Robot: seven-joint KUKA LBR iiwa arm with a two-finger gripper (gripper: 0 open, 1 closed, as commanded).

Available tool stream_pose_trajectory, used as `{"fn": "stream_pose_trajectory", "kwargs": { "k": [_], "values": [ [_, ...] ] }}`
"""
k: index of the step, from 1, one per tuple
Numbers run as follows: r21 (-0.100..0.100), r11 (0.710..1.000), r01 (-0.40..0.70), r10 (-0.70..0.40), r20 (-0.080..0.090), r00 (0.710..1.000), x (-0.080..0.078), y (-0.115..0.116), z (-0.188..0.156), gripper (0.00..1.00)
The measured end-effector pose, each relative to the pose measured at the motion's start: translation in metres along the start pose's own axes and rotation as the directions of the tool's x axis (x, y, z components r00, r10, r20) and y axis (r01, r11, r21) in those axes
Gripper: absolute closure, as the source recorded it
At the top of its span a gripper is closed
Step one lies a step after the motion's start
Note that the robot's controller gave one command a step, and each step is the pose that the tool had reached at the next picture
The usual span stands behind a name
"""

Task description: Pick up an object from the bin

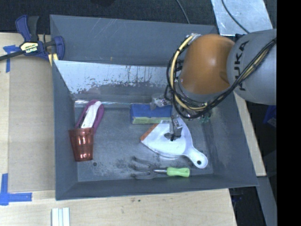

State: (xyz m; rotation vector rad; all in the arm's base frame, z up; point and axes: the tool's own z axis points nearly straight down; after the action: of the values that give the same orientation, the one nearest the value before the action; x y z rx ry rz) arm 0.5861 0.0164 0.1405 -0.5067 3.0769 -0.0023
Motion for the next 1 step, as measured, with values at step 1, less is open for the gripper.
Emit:
{"fn": "stream_pose_trajectory", "kwargs": {
  "k": [1],
  "values": [
    [-0.001,0.975,-0.221,0.221,0.003,0.975,0.0060,-0.0109,0.0473,0.00]
  ]
}}
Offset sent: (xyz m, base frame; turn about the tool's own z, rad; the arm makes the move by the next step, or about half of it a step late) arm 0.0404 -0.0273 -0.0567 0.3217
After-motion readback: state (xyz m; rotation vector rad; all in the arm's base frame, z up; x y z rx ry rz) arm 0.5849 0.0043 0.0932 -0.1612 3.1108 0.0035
